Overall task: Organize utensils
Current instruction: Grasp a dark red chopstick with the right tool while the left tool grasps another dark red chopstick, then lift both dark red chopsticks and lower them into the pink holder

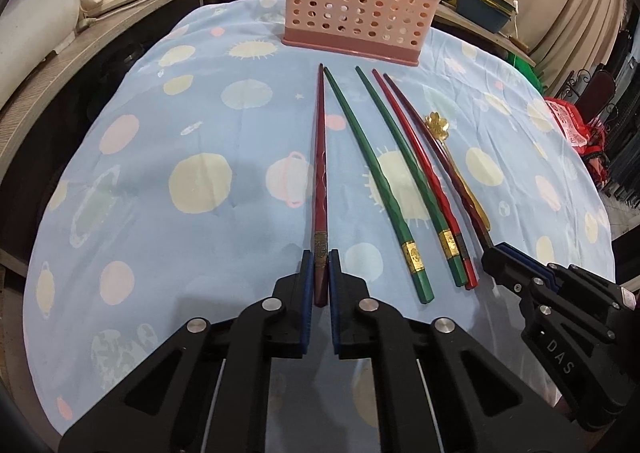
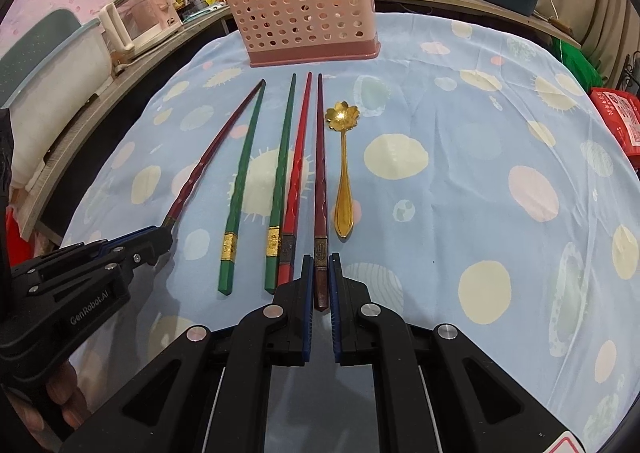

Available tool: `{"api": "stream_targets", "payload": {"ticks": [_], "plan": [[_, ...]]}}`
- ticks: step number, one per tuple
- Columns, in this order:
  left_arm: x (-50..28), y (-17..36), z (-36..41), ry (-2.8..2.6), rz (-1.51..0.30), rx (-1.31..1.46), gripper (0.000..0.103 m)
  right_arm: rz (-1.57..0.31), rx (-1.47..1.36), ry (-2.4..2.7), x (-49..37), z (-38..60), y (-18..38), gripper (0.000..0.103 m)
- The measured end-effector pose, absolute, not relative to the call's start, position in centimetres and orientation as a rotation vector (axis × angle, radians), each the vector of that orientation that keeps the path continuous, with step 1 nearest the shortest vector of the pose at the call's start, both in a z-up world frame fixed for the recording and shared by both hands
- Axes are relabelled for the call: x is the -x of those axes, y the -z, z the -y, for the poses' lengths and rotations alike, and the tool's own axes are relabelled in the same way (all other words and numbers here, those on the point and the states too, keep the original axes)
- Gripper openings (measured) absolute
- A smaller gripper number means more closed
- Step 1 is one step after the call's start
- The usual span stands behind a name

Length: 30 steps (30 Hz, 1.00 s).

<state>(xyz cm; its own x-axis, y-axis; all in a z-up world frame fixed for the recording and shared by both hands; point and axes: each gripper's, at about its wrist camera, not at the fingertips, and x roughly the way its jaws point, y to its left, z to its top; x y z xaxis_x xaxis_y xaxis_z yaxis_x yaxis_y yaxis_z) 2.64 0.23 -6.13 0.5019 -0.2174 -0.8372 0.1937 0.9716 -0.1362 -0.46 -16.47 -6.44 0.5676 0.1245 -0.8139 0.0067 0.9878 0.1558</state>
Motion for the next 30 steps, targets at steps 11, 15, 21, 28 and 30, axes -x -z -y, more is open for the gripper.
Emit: {"api": "stream_targets", "payload": {"ticks": [11, 15, 21, 28, 30], "plan": [[-2.3, 1.9, -2.5, 0.244, -0.929, 0.09, 0.007, -0.865, -0.19, -0.082, 1.6, 17.1, 1.7, 0.007], [-2.1, 0.2, -2.9, 0.246, -0.89, 0.103, 0.007, -0.818, -0.201, -0.081, 1.7, 17.6, -0.3, 0.007], [-2.4, -2.6, -3.0, 0.255, -0.837, 0.108, 0.007, -0.728, -0.201, -0.078, 1.7, 18.1, -3.9, 0.007], [-3.9, -6.2, -3.0, 0.258, -0.767, 0.108, 0.007, -0.661, -0.204, -0.08, 0.3, 18.6, -7.3, 0.007], [-4.6, -7.1, -3.0, 0.256, -0.749, 0.103, 0.007, -0.642, -0.201, -0.079, -0.2, 18.8, -8.1, 0.007]]}}
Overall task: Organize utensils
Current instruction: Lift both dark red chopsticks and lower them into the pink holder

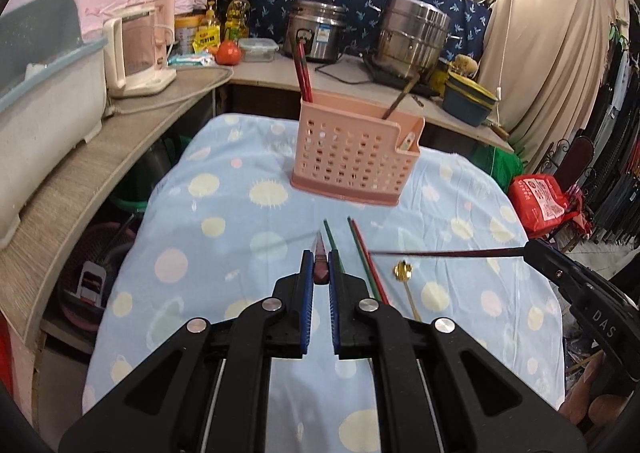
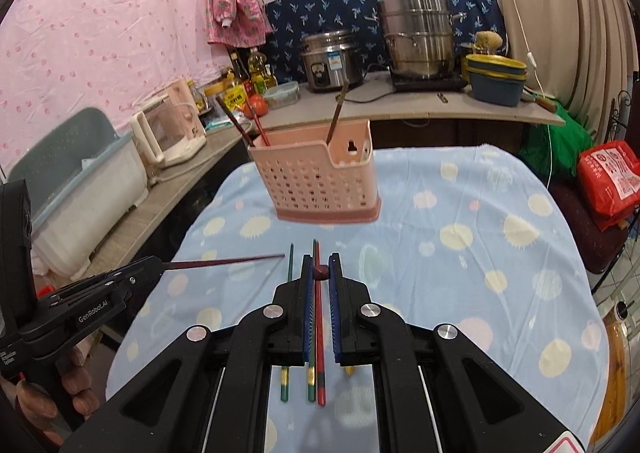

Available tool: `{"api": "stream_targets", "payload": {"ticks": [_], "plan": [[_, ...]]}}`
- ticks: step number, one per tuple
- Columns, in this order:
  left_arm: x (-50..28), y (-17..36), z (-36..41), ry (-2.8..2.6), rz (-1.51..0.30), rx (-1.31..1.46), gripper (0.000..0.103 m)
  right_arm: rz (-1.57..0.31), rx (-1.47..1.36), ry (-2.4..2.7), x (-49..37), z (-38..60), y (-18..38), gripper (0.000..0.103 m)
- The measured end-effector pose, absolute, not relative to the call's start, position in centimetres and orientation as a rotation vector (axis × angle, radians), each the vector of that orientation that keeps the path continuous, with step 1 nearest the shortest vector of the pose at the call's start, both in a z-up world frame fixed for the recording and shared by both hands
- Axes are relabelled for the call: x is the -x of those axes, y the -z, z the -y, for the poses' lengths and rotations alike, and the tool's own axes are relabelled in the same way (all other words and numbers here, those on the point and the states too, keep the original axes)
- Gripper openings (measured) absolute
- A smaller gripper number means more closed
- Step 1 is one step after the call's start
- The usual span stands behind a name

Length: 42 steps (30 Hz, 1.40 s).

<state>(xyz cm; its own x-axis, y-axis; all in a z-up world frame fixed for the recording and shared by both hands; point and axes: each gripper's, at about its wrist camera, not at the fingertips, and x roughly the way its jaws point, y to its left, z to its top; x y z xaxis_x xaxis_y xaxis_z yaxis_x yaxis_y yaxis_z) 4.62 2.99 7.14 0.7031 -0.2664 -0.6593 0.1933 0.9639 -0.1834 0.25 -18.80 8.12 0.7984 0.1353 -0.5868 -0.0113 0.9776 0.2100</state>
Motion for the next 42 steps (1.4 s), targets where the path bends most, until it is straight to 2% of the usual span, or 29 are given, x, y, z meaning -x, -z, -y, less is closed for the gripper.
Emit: {"api": "stream_targets", "payload": {"ticks": [15, 32, 37, 42], "plan": [[-10.0, -14.5, -2.0, 0.26, -0.594, 0.062, 0.007, -0.539, -0.182, -0.092, -5.9, 19.6, -14.2, 0.007], [-17.6, -25.9, -0.5, 0.251, -0.357, 0.085, 0.007, -0.352, -0.224, -0.112, -14.4, 20.3, -23.2, 0.007], [-20.5, -27.1, -0.5, 0.231, -0.315, 0.108, 0.007, -0.323, -0.269, -0.101, -18.0, 20.7, -24.2, 0.007], [-23.0, -25.7, -0.9, 0.222, -0.333, 0.127, 0.007, -0.357, -0.282, -0.096, -20.4, 20.4, -22.5, 0.007]]}}
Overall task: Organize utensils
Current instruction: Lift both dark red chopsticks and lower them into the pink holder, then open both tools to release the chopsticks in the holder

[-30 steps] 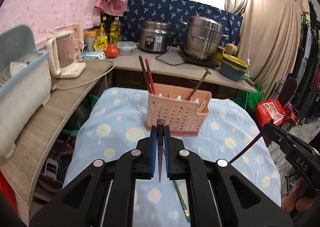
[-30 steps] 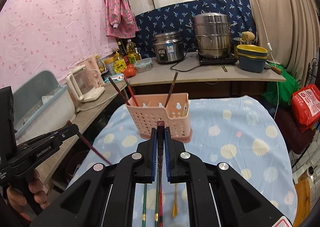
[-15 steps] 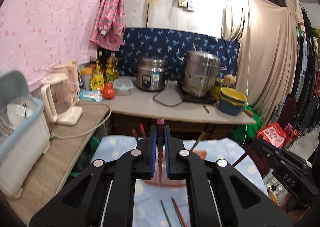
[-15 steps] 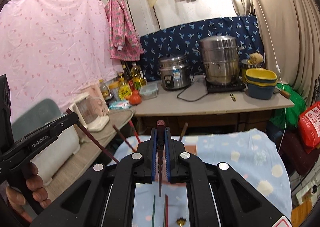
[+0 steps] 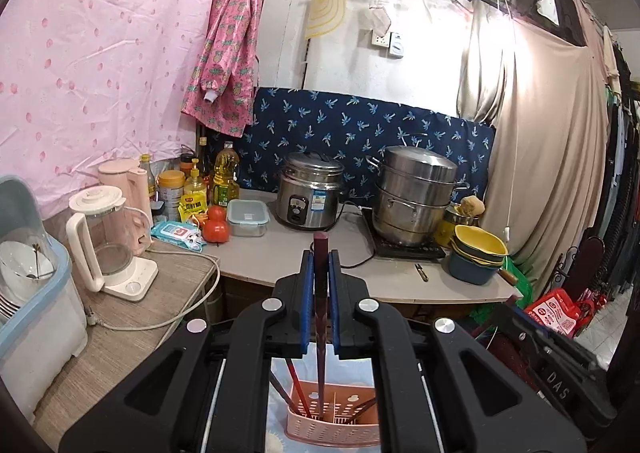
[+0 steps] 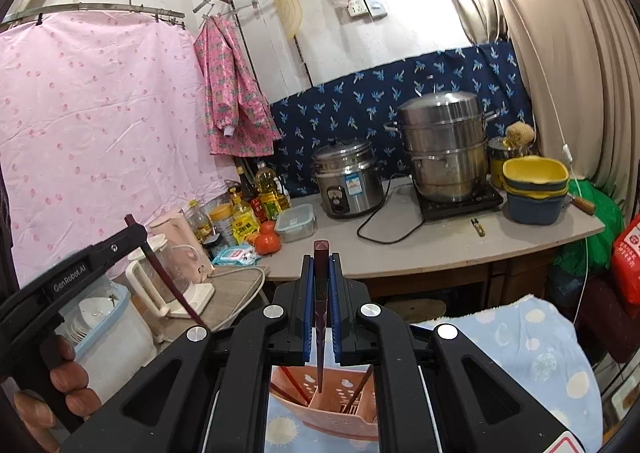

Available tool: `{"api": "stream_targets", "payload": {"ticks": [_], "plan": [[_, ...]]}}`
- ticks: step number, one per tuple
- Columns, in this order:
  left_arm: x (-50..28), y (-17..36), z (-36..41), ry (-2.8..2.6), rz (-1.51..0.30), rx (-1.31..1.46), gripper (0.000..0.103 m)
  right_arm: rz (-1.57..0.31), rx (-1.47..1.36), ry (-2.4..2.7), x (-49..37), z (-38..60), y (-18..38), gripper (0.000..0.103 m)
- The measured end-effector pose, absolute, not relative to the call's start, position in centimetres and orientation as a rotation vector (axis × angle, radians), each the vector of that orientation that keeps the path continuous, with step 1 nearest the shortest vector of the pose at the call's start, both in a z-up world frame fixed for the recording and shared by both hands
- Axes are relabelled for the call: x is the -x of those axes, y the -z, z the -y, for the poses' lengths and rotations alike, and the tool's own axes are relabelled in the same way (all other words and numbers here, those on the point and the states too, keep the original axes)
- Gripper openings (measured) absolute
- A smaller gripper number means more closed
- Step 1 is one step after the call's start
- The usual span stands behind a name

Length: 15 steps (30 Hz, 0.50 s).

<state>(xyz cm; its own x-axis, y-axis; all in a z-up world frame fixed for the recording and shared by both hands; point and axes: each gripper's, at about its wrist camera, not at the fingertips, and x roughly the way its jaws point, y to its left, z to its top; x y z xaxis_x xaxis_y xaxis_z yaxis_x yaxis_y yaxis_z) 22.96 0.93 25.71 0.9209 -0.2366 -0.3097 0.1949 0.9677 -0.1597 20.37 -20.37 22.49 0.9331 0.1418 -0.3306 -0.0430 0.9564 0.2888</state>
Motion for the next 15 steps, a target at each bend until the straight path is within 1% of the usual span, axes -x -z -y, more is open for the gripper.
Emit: {"api": "stream_targets", "payload": {"ticks": [4, 10, 15], "plan": [[-23.9, -23.6, -1.0, 0.214, -0.356, 0.128, 0.007, -0.412, -0.287, -0.096, -21.5, 20.0, -19.6, 0.007], [-25.3, -18.7, -0.9, 0.199, -0.453, 0.128, 0.007, -0.496, -0.3, -0.087, -22.0, 19.4, -15.1, 0.007], [-25.4, -15.4, -1.2, 0.185, -0.517, 0.133, 0.007, -0.536, -0.304, -0.069, -21.7, 19.7, -12.9, 0.007]]}}
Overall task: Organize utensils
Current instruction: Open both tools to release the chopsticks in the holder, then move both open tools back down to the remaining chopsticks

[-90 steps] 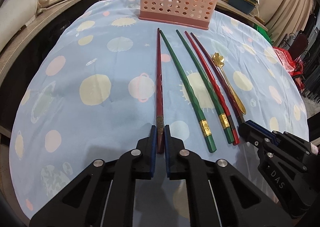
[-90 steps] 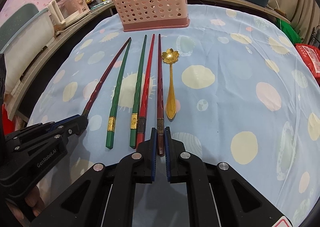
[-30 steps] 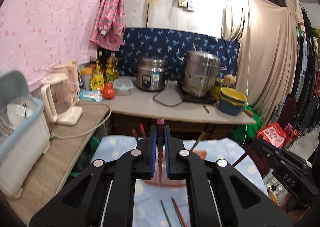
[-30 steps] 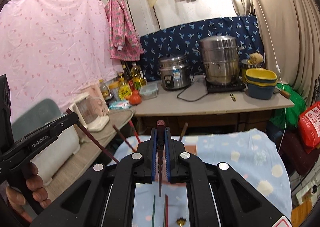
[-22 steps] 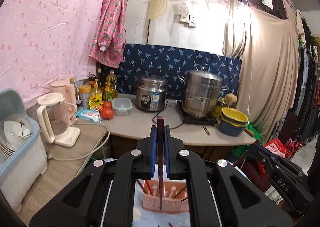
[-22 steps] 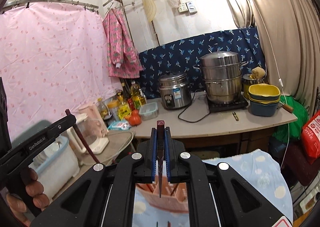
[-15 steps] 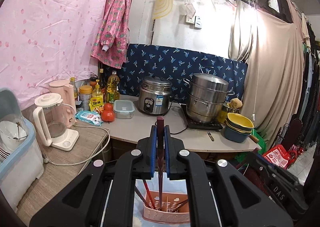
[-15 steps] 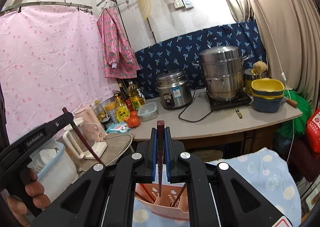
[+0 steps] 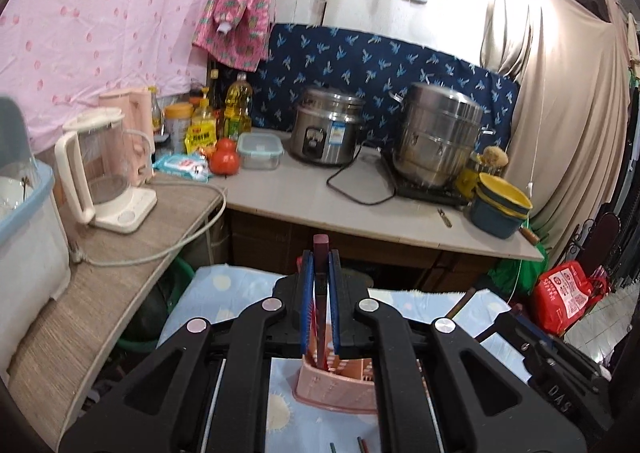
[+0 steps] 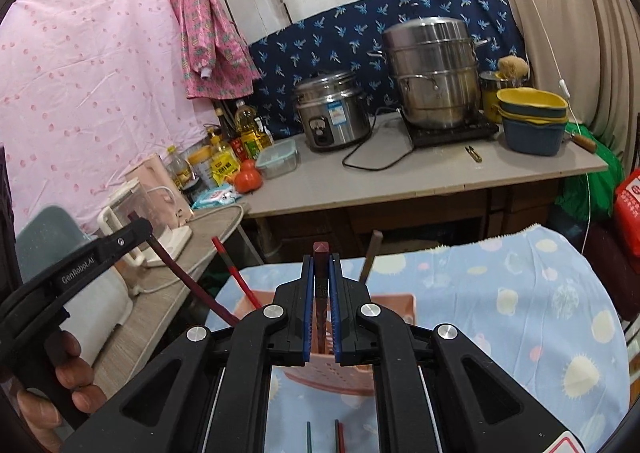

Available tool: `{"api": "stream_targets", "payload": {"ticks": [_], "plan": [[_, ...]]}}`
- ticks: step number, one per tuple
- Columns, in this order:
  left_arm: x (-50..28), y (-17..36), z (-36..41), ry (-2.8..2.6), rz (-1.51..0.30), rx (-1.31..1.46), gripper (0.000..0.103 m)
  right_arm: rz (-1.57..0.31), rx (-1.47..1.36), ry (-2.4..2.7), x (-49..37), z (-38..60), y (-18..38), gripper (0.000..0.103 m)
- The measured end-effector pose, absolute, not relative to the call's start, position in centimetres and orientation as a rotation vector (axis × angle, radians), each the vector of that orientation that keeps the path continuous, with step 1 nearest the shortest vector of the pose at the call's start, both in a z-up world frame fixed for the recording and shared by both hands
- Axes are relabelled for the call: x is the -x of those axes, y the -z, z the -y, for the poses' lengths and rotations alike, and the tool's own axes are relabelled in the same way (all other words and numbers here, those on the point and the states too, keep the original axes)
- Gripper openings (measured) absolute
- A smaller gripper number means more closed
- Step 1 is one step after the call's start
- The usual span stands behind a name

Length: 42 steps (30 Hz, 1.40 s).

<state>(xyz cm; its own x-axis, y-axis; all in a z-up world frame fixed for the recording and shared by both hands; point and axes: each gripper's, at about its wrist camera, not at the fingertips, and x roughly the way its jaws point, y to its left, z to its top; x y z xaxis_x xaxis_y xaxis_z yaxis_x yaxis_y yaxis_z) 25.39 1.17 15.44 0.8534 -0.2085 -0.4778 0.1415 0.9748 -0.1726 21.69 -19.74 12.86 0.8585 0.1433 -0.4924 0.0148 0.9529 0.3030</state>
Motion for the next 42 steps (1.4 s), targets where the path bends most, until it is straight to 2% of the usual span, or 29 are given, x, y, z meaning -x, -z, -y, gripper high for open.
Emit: {"api": "stream_targets", "payload": {"ticks": [6, 9, 10, 13, 14, 22, 42], "plan": [[-25.1, -13.2, -1.9, 0.172, -0.569, 0.145, 0.007, -0.555, -0.312, -0.05, -20.8, 20.3, -11.5, 0.008], [-24.6, -12.6, -2.3, 0.158, -0.574, 0.154, 0.008, -0.55, -0.321, -0.036, -20.3, 20.6, -11.4, 0.013], [-24.4, -12.5, -2.3, 0.156, -0.577, 0.155, 0.012, -0.547, -0.32, -0.029, -20.0, 20.7, -11.4, 0.016], [-23.6, -12.1, -2.4, 0.133, -0.576, 0.157, 0.041, -0.532, -0.323, -0.014, -19.0, 21.0, -11.3, 0.03], [-23.3, -12.0, -2.5, 0.123, -0.574, 0.159, 0.045, -0.53, -0.325, -0.012, -18.7, 21.1, -11.3, 0.03], [-20.6, -10.9, -2.1, 0.125, -0.592, 0.141, 0.05, -0.549, -0.319, -0.022, -16.0, 20.8, -10.4, 0.032], [-13.9, -9.1, -0.4, 0.107, -0.661, 0.076, 0.05, -0.609, -0.265, -0.081, -9.0, 17.6, -8.0, 0.032]]}}
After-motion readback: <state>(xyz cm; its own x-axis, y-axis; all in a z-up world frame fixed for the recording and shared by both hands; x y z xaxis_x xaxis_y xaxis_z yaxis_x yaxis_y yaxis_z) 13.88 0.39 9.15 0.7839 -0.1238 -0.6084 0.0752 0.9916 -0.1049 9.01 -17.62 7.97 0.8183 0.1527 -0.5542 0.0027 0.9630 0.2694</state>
